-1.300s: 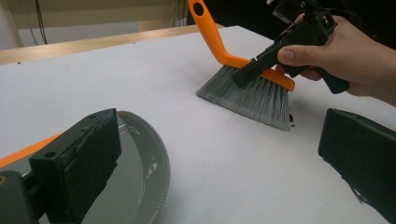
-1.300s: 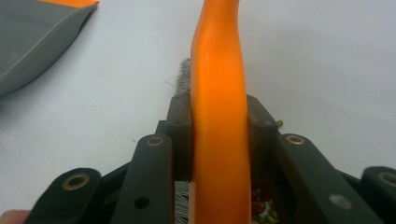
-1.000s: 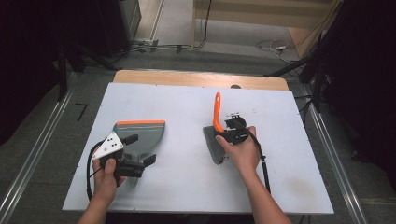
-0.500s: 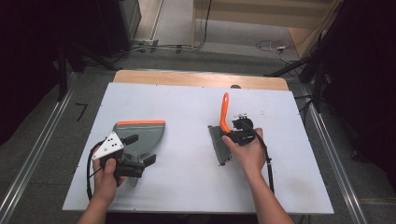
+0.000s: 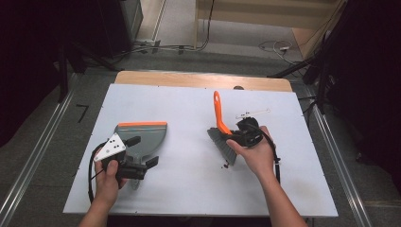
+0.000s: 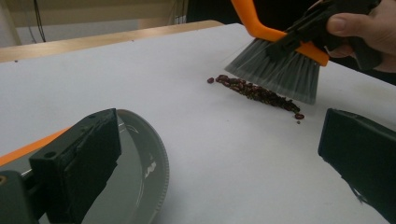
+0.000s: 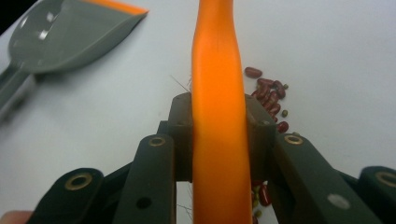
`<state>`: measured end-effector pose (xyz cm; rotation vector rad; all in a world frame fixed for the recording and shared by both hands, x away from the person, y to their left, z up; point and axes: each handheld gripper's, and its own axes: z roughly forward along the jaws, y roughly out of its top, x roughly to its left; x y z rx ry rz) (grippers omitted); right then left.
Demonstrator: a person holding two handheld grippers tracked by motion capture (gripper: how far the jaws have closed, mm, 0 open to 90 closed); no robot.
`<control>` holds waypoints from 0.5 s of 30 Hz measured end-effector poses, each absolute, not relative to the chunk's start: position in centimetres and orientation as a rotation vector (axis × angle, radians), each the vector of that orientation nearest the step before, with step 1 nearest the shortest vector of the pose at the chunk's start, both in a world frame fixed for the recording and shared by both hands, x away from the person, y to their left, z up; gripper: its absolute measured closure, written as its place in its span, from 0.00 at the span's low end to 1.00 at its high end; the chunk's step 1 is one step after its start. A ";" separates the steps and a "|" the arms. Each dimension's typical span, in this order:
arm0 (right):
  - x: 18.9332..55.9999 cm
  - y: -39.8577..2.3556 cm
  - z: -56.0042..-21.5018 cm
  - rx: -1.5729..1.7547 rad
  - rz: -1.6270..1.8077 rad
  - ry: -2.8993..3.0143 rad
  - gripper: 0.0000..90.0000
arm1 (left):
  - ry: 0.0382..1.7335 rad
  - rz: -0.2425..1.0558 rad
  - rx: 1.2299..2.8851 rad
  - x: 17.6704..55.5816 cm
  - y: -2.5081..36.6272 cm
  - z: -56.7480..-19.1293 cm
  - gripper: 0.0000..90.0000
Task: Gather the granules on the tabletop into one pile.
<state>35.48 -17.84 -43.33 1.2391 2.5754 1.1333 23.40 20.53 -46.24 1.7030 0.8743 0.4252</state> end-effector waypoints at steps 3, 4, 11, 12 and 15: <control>34.7 -18.3 -43.0 1.045 1.082 2.667 0.76 | 0.873 0.423 1.705 23.4 20.4 -46.3 0.00; 34.3 -18.3 -43.0 0.971 1.063 2.700 0.76 | 0.871 0.423 1.707 23.4 20.4 -46.3 0.00; 32.1 -18.5 -43.7 0.759 1.019 2.859 0.76 | 0.870 0.421 1.717 23.4 20.1 -46.4 0.00; 31.8 -18.4 -43.9 0.735 1.021 2.874 0.76 | 0.870 0.422 1.718 23.4 20.0 -46.4 0.00; 31.5 -17.9 -44.8 0.620 0.964 2.910 0.76 | 0.868 0.420 1.718 23.4 19.9 -46.4 0.00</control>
